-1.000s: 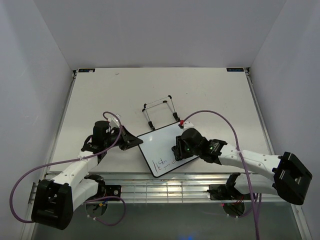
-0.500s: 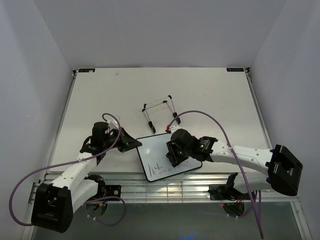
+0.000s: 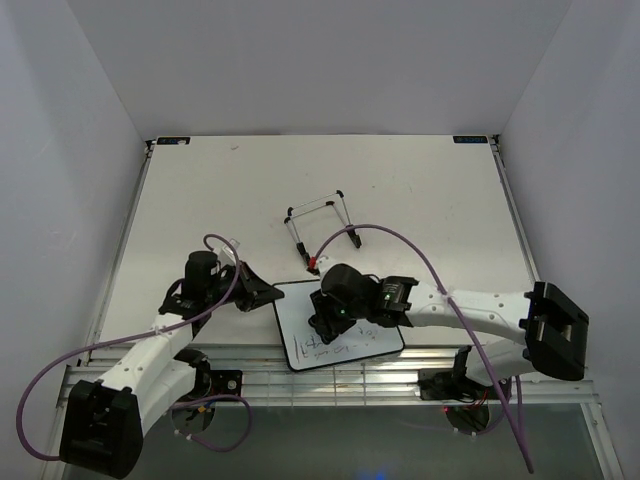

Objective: Erase the whiteboard

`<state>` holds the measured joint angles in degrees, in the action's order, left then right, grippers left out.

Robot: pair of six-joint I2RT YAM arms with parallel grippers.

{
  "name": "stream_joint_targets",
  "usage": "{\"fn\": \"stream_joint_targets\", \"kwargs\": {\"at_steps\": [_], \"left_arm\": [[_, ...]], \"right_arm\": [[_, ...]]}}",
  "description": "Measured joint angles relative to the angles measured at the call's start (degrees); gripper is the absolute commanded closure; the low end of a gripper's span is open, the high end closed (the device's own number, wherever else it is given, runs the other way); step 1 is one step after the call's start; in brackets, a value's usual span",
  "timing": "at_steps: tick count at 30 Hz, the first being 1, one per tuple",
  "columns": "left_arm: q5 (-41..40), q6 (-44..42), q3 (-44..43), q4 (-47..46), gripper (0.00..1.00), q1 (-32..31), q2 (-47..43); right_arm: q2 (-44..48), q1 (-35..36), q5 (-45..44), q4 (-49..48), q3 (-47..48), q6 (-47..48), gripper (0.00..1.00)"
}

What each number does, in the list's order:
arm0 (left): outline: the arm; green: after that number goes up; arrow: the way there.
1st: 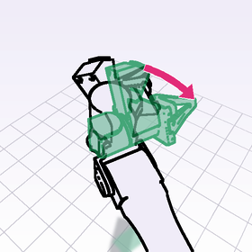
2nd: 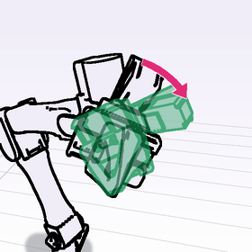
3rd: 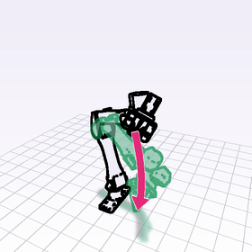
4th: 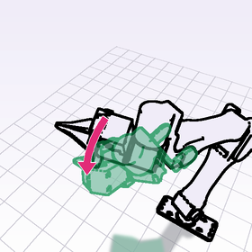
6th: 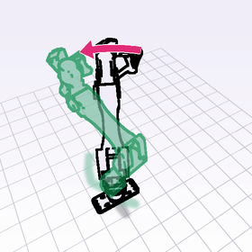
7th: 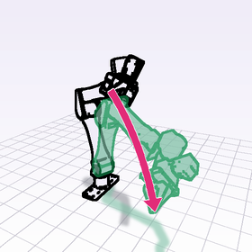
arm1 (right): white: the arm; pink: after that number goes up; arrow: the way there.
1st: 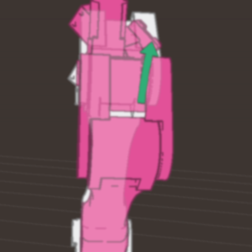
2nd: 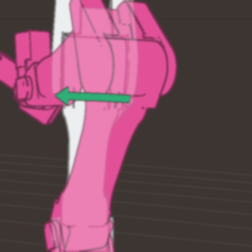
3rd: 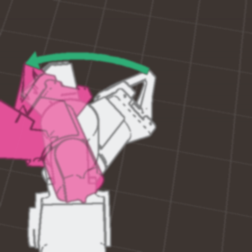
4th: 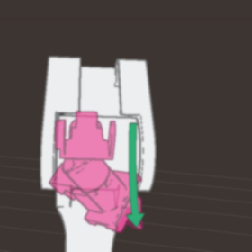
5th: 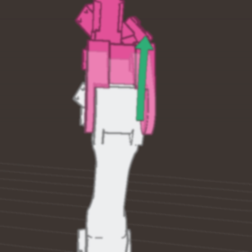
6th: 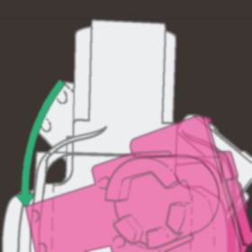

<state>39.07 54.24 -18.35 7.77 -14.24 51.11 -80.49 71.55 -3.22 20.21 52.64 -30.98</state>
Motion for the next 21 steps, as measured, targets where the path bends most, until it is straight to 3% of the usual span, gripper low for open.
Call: {"fn": "stream_joint_targets", "kwargs": {"at_steps": [7,16,21], "left_arm": [[-3.56,4.24,0.48,-1.64,1.0,-0.26,-2.71],[-4.52,4.74,-0.31,-6.58,1.0,-0.24,2.69],[-4.61,4.59,-0.44,-6.93,1.0,-0.13,3.17]], "right_arm": [[7.37,-10.19,-0.13,-0.15,-8.61,0.52,0.92],[10.54,-30.86,3.65,2.97,-16.65,10.16,0.92],[9.62,-33.09,7.34,1.73,-16.85,13.27,0.92]]}}
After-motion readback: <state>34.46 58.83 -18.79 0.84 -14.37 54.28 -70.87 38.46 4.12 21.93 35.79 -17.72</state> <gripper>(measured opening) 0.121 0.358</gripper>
